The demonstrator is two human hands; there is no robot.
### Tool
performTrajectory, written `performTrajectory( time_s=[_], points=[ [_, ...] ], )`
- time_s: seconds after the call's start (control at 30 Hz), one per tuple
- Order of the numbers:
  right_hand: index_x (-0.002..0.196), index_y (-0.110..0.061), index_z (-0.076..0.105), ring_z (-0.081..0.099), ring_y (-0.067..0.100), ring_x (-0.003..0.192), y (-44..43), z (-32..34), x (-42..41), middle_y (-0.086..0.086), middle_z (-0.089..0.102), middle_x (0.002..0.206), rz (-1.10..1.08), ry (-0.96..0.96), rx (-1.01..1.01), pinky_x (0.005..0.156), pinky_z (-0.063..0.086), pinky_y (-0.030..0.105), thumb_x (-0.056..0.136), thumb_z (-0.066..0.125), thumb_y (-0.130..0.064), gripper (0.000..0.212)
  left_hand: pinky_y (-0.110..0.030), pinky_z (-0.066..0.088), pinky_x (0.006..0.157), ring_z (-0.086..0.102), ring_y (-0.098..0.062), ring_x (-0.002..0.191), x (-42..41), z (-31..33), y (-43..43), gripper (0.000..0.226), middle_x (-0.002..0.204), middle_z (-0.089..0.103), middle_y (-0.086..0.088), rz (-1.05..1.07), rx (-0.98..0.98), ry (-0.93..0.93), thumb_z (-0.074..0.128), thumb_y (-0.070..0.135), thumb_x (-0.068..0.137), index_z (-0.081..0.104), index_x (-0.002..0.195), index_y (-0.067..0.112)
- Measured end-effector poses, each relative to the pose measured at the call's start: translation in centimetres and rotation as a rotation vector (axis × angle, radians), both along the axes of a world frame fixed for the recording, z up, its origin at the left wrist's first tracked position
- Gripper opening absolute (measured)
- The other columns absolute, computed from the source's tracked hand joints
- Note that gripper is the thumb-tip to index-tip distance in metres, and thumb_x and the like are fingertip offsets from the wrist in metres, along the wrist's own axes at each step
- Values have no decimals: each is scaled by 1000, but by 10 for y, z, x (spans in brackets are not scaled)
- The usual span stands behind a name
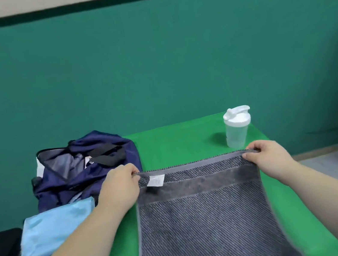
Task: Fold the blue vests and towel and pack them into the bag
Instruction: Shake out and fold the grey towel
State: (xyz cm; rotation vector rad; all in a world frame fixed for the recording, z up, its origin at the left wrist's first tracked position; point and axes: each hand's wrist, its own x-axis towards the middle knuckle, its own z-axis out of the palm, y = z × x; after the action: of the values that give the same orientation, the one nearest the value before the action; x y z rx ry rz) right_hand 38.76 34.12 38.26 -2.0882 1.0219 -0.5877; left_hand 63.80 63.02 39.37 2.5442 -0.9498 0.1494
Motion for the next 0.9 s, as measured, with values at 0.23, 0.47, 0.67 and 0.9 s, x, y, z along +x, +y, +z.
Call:
performTrajectory(
  time_s=[0.23, 0.47, 0.67, 0.9],
  points=[
    [81, -18, 65, 60, 20, 75, -69, -68, 78, 1, 67, 78, 21, 214, 19, 65, 43, 30, 91, 69, -24, 12, -43, 48, 86, 53, -26, 103, 78, -75, -73, 10, 108, 59, 0, -50, 153, 21, 60, 28, 93, 63, 100, 22],
    [88, -25, 67, 55, 13, 92, -95, -111, 100, -11, 59, 94, 169, 333, -136, 83, 42, 29, 89, 69, -23, 3, -37, 44, 88, 49, -17, 101, 112, -120, -98, 6, 104, 59, 12, -162, 303, 24, 58, 30, 93, 63, 95, 29],
    [82, -25, 66, 59, 9, 79, -92, -103, 103, -8, 66, 85, 222, 475, -119, 70, 50, 30, 85, 66, -15, 11, -31, 34, 80, 50, -13, 94, 106, -105, -96, 16, 85, 58, 15, -230, 413, 74, 59, 23, 82, 53, 78, 37],
    [72, -21, 66, 61, 12, 76, -79, -78, 101, -3, 67, 79, 234, 568, -55, 59, 46, 23, 78, 65, -6, 16, -11, 41, 64, 60, 1, 77, 91, -57, -82, 21, 81, 67, 14, -199, 162, 217, 69, 14, 78, 63, 74, 34]
  ],
)
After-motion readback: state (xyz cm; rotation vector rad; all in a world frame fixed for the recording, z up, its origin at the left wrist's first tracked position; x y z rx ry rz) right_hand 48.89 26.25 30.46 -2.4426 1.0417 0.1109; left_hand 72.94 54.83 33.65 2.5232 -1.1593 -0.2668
